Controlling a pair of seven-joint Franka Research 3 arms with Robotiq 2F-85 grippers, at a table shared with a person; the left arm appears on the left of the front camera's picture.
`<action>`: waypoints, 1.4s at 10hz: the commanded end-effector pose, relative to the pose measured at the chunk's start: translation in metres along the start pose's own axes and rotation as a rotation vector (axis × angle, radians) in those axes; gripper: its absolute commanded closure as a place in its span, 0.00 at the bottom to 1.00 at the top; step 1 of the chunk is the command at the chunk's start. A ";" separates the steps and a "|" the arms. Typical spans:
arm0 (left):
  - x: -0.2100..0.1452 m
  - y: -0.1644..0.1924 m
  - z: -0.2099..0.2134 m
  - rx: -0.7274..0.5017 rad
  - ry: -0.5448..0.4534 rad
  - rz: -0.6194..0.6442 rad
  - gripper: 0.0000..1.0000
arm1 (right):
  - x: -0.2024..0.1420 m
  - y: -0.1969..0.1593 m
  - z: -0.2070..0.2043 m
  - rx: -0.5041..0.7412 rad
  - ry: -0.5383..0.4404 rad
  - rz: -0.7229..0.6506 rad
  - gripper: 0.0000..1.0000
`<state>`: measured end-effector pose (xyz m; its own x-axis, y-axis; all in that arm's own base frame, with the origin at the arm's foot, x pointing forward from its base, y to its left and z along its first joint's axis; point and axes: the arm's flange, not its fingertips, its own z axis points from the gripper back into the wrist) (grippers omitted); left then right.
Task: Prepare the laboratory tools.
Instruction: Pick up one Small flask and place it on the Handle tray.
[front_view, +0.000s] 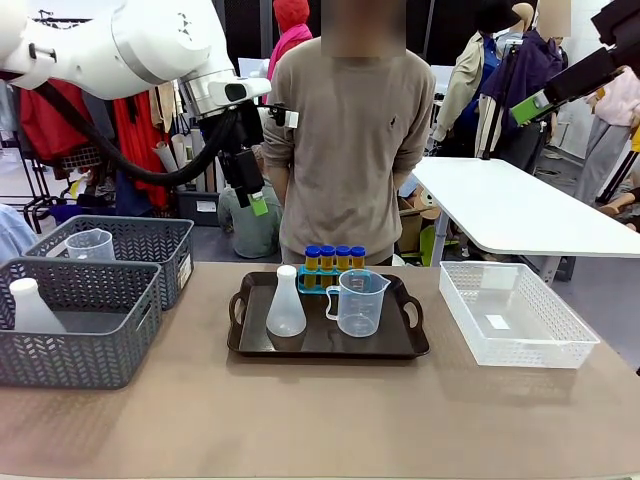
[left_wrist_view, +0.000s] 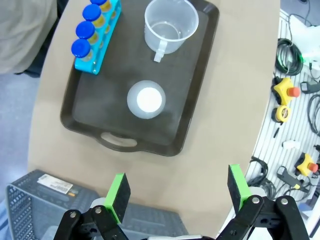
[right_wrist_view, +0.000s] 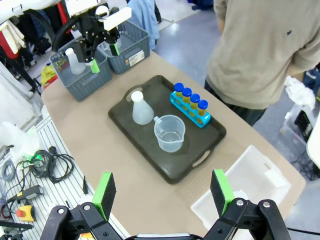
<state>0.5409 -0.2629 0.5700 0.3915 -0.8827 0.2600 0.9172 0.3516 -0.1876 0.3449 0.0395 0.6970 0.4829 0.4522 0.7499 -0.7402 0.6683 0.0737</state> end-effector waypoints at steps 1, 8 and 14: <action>-0.002 0.002 0.007 0.003 0.006 0.013 0.00 | 0.000 0.000 0.000 0.007 -0.004 0.001 0.00; -0.058 -0.001 0.081 0.226 -0.242 0.018 0.00 | 0.000 0.000 0.000 0.007 -0.004 0.001 0.00; -0.074 -0.025 0.131 0.356 -0.380 -0.030 0.00 | 0.000 0.000 0.000 0.007 -0.004 0.001 0.00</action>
<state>0.5055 -0.1744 0.6893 0.3414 -0.7536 0.5617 0.8633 0.4877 0.1297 0.3449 0.0395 0.6970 0.4830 0.4521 0.7498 -0.7401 0.6684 0.0737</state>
